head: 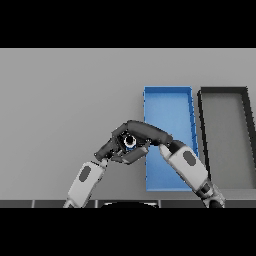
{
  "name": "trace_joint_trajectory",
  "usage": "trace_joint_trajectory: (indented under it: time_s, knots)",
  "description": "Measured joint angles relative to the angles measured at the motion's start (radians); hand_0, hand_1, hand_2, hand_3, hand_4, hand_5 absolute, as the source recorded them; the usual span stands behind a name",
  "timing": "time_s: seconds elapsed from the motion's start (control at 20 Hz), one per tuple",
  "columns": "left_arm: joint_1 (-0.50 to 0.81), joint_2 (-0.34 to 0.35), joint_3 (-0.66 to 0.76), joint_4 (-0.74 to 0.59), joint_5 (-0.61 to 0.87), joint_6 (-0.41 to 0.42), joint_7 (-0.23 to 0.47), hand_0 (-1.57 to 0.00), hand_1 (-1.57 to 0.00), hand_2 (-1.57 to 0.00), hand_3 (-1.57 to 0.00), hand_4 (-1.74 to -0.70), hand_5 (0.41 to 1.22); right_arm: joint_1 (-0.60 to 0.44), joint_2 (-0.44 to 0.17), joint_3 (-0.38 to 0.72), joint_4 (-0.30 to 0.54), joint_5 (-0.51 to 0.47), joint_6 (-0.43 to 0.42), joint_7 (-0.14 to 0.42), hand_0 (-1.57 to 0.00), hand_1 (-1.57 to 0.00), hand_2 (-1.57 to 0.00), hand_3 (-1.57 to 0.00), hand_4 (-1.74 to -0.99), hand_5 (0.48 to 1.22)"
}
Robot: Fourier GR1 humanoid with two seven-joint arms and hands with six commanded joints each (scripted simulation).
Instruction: Pick up the blue pipe and place it into the blue bin.
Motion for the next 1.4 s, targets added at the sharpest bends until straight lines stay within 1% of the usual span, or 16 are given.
trace_joint_trajectory:
  time_s: [0.1, 0.25, 0.3, 0.4, 0.5, 0.55, 0.65, 0.7, 0.75, 0.8, 0.9, 1.05, 1.15, 1.25, 1.35, 1.4]
  knots:
    - [0.004, -0.014, 0.008, 0.008, 0.030, -0.014, -0.014, -1.57, -1.57, -1.57, -1.50, -1.70, 1.221, 0.020, 0.006, 0.007, -0.003, -0.024, -0.015, -0.018, -1.34, -1.34, -1.35, -1.19, -1.628, 0.856]
    - [-0.003, -0.024, 0.009, 0.012, 0.042, -0.018, -0.019, -1.57, -1.57, -1.57, -1.44, -1.72, 1.221, 0.015, -0.002, 0.033, -0.003, -0.020, -0.030, -0.069, -1.45, -1.45, -1.46, -1.36, -1.680, 1.034]
    - [0.001, -0.021, 0.009, 0.012, 0.040, -0.018, -0.037, -1.57, -1.57, -1.57, -1.44, -1.72, 1.221, 0.011, -0.005, 0.045, -0.008, -0.012, -0.041, -0.069, -1.48, -1.48, -1.48, -1.40, -1.692, 1.071]
    - [0.001, -0.019, 0.013, 0.010, 0.030, -0.018, -0.019, -1.57, -1.57, -1.57, -1.43, -1.73, 1.221, 0.026, -0.023, 0.059, -0.008, -0.002, -0.051, -0.137, -1.51, -1.51, -1.51, -1.46, -1.710, 1.125]
    - [-0.003, -0.012, 0.013, -0.001, 0.024, -0.016, -0.028, -1.57, -1.57, -1.57, -1.43, -1.73, 1.221, 0.015, -0.024, 0.063, 0.000, -0.014, -0.071, -0.164, -1.53, -1.53, -1.53, -1.50, -1.721, 1.160]
    - [-0.004, -0.010, 0.011, -0.011, 0.019, -0.013, -0.013, -1.57, -1.57, -1.57, -1.42, -1.73, 1.221, 0.020, -0.031, 0.061, -0.008, -0.029, -0.086, -0.164, -1.54, -1.54, -1.54, -1.52, -1.725, 1.172]
    - [-0.012, 0.003, 0.020, -0.004, 0.006, -0.005, -0.037, -1.57, -1.57, -1.57, -1.45, -1.72, 1.221, 0.018, -0.035, 0.068, -0.016, -0.020, -0.112, -0.137, -1.55, -1.55, -1.55, -1.54, -1.731, 1.190]
    - [-0.009, 0.006, 0.017, -0.001, -0.020, 0.018, -0.055, -1.46, -1.34, -1.29, -1.17, -1.60, 1.221, 0.025, -0.034, 0.077, -0.015, -0.009, -0.116, -0.155, -1.56, -1.56, -1.56, -1.54, -1.733, 1.196]
    - [-0.007, 0.011, 0.013, -0.005, -0.039, 0.030, -0.060, -1.17, -1.07, -1.03, -0.93, -1.47, 1.221, 0.018, -0.033, 0.077, -0.011, -0.001, -0.124, -0.149, -1.56, -1.56, -1.56, -1.55, -1.734, 1.201]
    - [-0.011, 0.020, 0.010, 0.002, -0.039, 0.010, -0.064, -0.94, -0.86, -0.83, -0.75, -1.37, 1.221, 0.028, -0.034, 0.093, -0.021, 0.013, -0.129, -0.152, -1.56, -1.56, -1.56, -1.55, -1.736, 1.205]
    - [-0.018, 0.032, 0.011, 0.002, -0.058, -0.037, -0.046, -0.60, -0.55, -0.53, -0.48, -1.21, 1.221, 0.015, -0.030, 0.088, -0.019, -0.002, -0.144, -0.086, -1.56, -1.56, -1.56, -1.56, -1.738, 1.211]
    - [-0.008, 0.032, 0.016, -0.002, -0.102, -0.061, -0.038, -0.31, -0.28, -0.27, -0.24, -1.05, 0.938, 0.029, -0.023, 0.098, -0.035, 0.004, -0.155, -0.056, -1.57, -1.57, -1.57, -1.56, -1.739, 1.216]
    - [-0.008, 0.033, 0.030, -0.019, -0.086, -0.057, 0.014, -0.20, -0.18, -0.17, -0.16, -1.00, 0.770, 0.017, -0.032, 0.093, -0.040, 0.011, -0.153, -0.073, -1.57, -1.57, -1.57, -1.57, -1.740, 1.218]
    - [-0.011, 0.028, 0.034, -0.009, -0.077, -0.062, 0.044, -0.12, -0.11, -0.11, -0.10, -0.97, 0.647, 0.020, -0.026, 0.099, -0.035, 0.033, -0.162, -0.084, -1.57, -1.57, -1.57, -1.57, -1.740, 1.219]
    - [0.001, 0.017, 0.041, -0.011, -0.060, -0.060, 0.081, -0.08, -0.07, -0.07, -0.06, -0.97, 0.567, 0.027, -0.026, 0.096, -0.031, 0.025, -0.160, -0.099, -1.57, -1.57, -1.57, -1.57, -1.741, 1.220]
    - [0.010, 0.017, 0.033, -0.015, -0.073, -0.051, 0.071, -0.06, -0.06, -0.06, -0.05, -0.96, 0.538, 0.026, -0.021, 0.092, -0.026, 0.011, -0.159, -0.094, -1.57, -1.57, -1.57, -1.57, -1.741, 1.220]
